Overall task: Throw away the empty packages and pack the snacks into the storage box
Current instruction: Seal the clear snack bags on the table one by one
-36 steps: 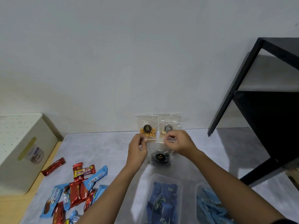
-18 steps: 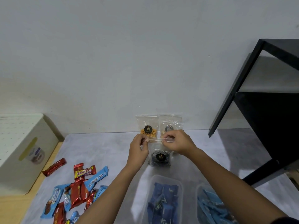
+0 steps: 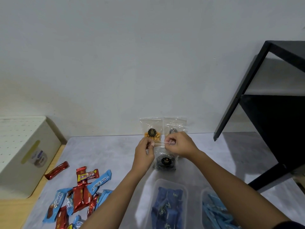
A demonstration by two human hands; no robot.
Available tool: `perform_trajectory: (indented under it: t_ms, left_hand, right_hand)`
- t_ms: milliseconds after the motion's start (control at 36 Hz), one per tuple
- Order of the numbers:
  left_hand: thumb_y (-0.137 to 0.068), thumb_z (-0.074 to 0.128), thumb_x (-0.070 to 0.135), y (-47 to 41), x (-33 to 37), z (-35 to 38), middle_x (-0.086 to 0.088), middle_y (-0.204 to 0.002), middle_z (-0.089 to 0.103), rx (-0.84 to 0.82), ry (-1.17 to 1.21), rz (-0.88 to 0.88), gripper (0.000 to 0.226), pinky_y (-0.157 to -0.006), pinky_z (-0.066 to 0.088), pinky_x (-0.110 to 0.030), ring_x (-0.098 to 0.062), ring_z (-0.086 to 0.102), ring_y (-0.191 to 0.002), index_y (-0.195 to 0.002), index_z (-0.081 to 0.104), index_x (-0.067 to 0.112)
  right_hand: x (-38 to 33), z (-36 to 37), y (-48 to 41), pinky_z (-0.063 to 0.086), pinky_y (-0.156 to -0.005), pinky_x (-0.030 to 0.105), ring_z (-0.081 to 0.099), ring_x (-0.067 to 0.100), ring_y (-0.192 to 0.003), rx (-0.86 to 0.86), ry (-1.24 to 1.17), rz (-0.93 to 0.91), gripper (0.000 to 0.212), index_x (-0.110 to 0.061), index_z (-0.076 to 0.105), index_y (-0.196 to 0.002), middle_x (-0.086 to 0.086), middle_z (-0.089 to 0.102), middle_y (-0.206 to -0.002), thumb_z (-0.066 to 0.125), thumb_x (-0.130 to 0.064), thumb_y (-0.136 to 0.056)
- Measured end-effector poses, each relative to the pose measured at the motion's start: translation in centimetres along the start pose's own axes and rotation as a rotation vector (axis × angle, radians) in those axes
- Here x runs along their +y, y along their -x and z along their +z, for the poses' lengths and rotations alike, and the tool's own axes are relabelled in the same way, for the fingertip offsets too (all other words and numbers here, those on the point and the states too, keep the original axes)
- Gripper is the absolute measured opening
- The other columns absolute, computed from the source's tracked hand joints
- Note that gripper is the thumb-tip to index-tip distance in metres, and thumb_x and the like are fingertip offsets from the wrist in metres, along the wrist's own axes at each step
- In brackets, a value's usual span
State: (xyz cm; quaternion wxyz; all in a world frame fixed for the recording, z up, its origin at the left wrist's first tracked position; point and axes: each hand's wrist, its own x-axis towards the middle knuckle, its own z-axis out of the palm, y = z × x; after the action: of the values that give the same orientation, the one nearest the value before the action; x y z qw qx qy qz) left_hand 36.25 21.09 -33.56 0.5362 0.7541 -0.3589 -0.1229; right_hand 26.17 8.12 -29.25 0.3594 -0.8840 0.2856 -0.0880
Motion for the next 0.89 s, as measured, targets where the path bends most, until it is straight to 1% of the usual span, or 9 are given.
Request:
perform_trajectory:
  t_ms: [83, 222, 306, 389, 583, 667, 722, 778, 889]
  left_hand:
    - [-0.092, 0.049, 0.006, 0.02, -0.20, 0.05, -0.005, -0.087, 0.060, 0.006, 0.007, -0.001, 0.012, -0.076, 0.046, -0.028, -0.017, 0.056, -0.084, -0.084, 0.054, 0.014]
    - [-0.092, 0.049, 0.007, 0.14, -0.33, -0.14, -0.004, -0.087, 0.060, 0.010, 0.009, 0.002, 0.011, -0.076, 0.046, -0.028, -0.015, 0.055, -0.083, -0.085, 0.056, 0.011]
    - [-0.092, 0.049, 0.007, 0.24, -0.29, -0.02, -0.002, -0.086, 0.060, 0.001, 0.011, 0.009, 0.010, -0.077, 0.047, -0.028, -0.009, 0.054, -0.082, -0.086, 0.057, 0.010]
    - [-0.092, 0.050, 0.007, 0.35, -0.35, 0.11, -0.002, -0.086, 0.059, -0.005, 0.008, 0.010, 0.010, -0.077, 0.046, -0.028, -0.009, 0.054, -0.081, -0.085, 0.056, 0.010]
    - [-0.092, 0.053, 0.010, 0.38, -0.29, -0.25, 0.004, -0.086, 0.061, -0.010, 0.052, -0.002, 0.014, -0.070, 0.044, -0.018, -0.008, 0.056, -0.082, -0.084, 0.058, 0.021]
    - [-0.092, 0.052, 0.010, 0.43, 0.09, -0.20, 0.011, -0.087, 0.062, -0.060, 0.093, 0.001, 0.025, -0.069, 0.042, -0.010, 0.001, 0.056, -0.082, -0.083, 0.059, 0.032]
    - [-0.093, 0.050, 0.007, 0.43, 0.16, -0.09, 0.008, -0.089, 0.064, -0.089, 0.130, -0.022, 0.027, -0.074, 0.044, -0.011, -0.002, 0.058, -0.086, -0.085, 0.062, 0.030]
    - [-0.093, 0.049, 0.006, 0.34, 0.01, -0.01, 0.002, -0.092, 0.066, -0.113, 0.165, -0.058, 0.023, -0.079, 0.047, -0.018, -0.013, 0.061, -0.089, -0.089, 0.065, 0.023]
    - [-0.094, 0.048, 0.006, 0.11, -0.22, 0.05, -0.005, -0.093, 0.066, -0.148, 0.197, -0.118, 0.019, -0.083, 0.047, -0.025, -0.018, 0.060, -0.091, -0.091, 0.065, 0.014]
  right_hand:
    - [-0.12, -0.10, 0.02, 0.055, -0.068, 0.039, 0.062, 0.019, -0.071, -0.005, 0.008, -0.008, 0.007, -0.022, 0.066, -0.066, 0.000, 0.067, -0.070, 0.062, -0.020, -0.072]
    - [-0.25, 0.01, 0.17, 0.054, -0.072, 0.035, 0.063, 0.014, -0.078, -0.040, -0.010, 0.011, 0.010, -0.031, 0.064, -0.067, -0.008, 0.068, -0.078, 0.062, -0.025, -0.074]
    - [-0.39, 0.07, 0.28, 0.053, -0.072, 0.037, 0.062, 0.014, -0.077, -0.045, -0.042, 0.015, 0.015, -0.033, 0.062, -0.061, -0.007, 0.066, -0.075, 0.063, -0.023, -0.072]
    - [-0.43, 0.03, 0.20, 0.053, -0.071, 0.038, 0.059, 0.012, -0.073, -0.058, -0.022, -0.005, 0.015, -0.029, 0.061, -0.062, -0.009, 0.062, -0.067, 0.062, -0.019, -0.072]
    - [-0.60, -0.26, -0.03, 0.051, -0.074, 0.031, 0.059, 0.008, -0.085, -0.076, 0.037, -0.007, 0.008, -0.031, 0.064, -0.069, -0.014, 0.065, -0.075, 0.062, -0.026, -0.075]
    - [-0.65, -0.28, -0.16, 0.052, -0.073, 0.033, 0.058, 0.012, -0.088, -0.077, 0.030, -0.012, 0.008, -0.031, 0.064, -0.068, -0.014, 0.064, -0.070, 0.064, -0.027, -0.075]
    - [-0.73, -0.17, -0.22, 0.050, -0.071, 0.030, 0.057, 0.014, -0.086, -0.068, 0.048, -0.019, 0.010, -0.030, 0.063, -0.067, -0.015, 0.061, -0.067, 0.063, -0.025, -0.076]
    - [-0.82, -0.01, -0.17, 0.047, -0.067, 0.027, 0.056, 0.015, -0.084, -0.048, 0.076, -0.025, 0.012, -0.029, 0.062, -0.066, -0.013, 0.061, -0.066, 0.062, -0.021, -0.075]
    - [-0.73, 0.50, -0.09, 0.047, -0.065, 0.029, 0.056, 0.018, -0.083, -0.008, 0.136, -0.053, 0.008, -0.025, 0.066, -0.071, -0.005, 0.066, -0.071, 0.061, -0.021, -0.076]
